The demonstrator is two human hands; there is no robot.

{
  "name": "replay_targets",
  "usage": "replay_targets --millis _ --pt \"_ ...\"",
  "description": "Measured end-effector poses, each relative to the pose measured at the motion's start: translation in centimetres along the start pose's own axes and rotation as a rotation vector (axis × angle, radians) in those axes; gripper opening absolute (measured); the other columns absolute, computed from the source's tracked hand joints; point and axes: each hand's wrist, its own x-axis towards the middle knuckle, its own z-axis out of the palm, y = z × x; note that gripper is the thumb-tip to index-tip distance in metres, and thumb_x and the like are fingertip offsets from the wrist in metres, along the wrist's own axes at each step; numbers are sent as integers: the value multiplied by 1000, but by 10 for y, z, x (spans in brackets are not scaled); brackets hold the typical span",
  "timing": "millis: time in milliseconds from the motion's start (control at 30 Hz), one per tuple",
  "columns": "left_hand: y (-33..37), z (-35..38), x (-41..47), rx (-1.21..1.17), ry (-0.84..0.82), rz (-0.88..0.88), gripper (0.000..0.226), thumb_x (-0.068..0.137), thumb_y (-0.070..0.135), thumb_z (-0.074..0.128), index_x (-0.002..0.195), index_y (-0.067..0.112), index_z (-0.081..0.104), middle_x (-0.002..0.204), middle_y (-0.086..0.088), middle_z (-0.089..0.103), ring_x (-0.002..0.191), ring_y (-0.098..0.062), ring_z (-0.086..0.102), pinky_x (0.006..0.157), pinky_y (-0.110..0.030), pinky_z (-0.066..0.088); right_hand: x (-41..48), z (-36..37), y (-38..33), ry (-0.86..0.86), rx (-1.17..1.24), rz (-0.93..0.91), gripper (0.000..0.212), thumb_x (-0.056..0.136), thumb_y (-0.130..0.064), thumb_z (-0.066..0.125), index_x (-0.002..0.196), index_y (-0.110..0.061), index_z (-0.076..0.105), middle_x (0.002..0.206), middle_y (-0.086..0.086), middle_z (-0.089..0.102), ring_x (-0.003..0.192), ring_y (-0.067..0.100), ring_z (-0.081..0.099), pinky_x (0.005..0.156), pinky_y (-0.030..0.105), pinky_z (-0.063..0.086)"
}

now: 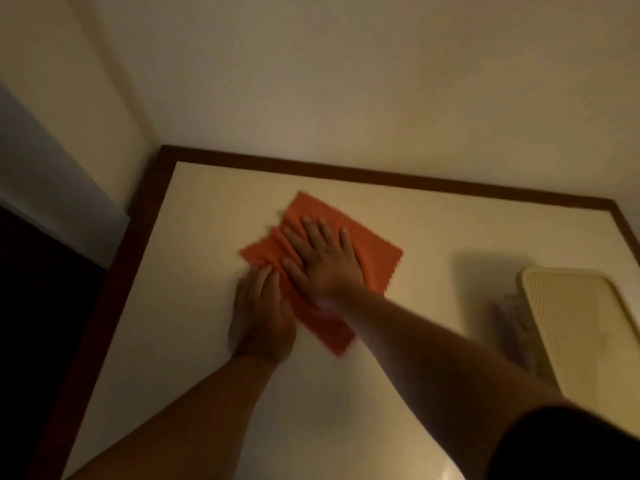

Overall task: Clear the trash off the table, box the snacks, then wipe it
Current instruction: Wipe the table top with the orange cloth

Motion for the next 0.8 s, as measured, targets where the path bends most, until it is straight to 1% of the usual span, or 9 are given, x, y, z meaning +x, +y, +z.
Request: replay_targets --millis 67,167,300,400,533,600,667,733,800 --pt "-10 -13 0 -10 2 21 50 88 26 39 119 0 69 131 -22 61 120 -45 58 107 -54 43 -70 7 10 -32 -6 1 66 101 -71 20 161 -51 1 174 -8 -2 160 24 -4 125 61 4" --pt "-55 -50 10 130 34 6 51 87 25 38 120 2 69 136 -21 60 127 -42 55 107 -58 42 -117 -6 52 -93 -48 107 72 96 -82 14 158 -55 -8 171 -12 -16 159 20 -15 127 56 -3" --pt "-118 -80 22 328 -37 -118 58 91 32 34 142 14 55 154 -13 45 146 -35 35 118 -60 24 -44 -21 70 -34 -17 365 79 90 -87 9 158 -53 -11 173 -6 -12 159 25 -13 124 62 -2" --pt "-127 -76 20 329 -53 -159 60 95 39 28 152 23 41 163 -8 33 152 -28 25 121 -55 16 36 -20 42 25 21 418 84 87 -87 9 160 -49 -4 174 -1 -7 159 29 -9 122 66 -1" --pt "-137 -71 22 276 -3 -127 59 93 34 31 148 22 47 160 -7 39 150 -27 30 120 -54 20 97 -10 -39 5 23 220 82 90 -84 11 162 -46 0 174 0 -4 159 29 -8 122 65 -4" --pt "-143 -70 19 190 77 -126 58 93 33 30 144 15 52 156 -10 44 147 -28 36 118 -54 24 83 0 -83 -14 4 77 78 93 -80 13 162 -45 2 174 -1 -2 159 28 -9 122 64 -3" --pt "-144 -69 17 113 155 -132 57 95 32 30 141 9 55 152 -13 49 144 -28 42 117 -54 27 30 10 -110 -49 0 -83 74 97 -76 16 163 -44 2 174 -4 -4 159 26 -11 123 63 -2" --pt "-139 -68 16 75 197 -144 56 96 31 31 139 6 56 149 -14 51 142 -29 45 116 -53 28 -35 15 -103 -110 1 -180 71 99 -75 18 162 -47 -1 173 -8 -8 159 22 -14 124 59 -5" --pt "-141 -67 20 64 213 -137 53 99 30 32 140 5 56 149 -15 51 141 -29 46 116 -52 28 -62 10 -62 -130 -46 -123 72 97 -80 14 160 -51 -6 171 -11 -15 159 20 -15 126 56 -5"
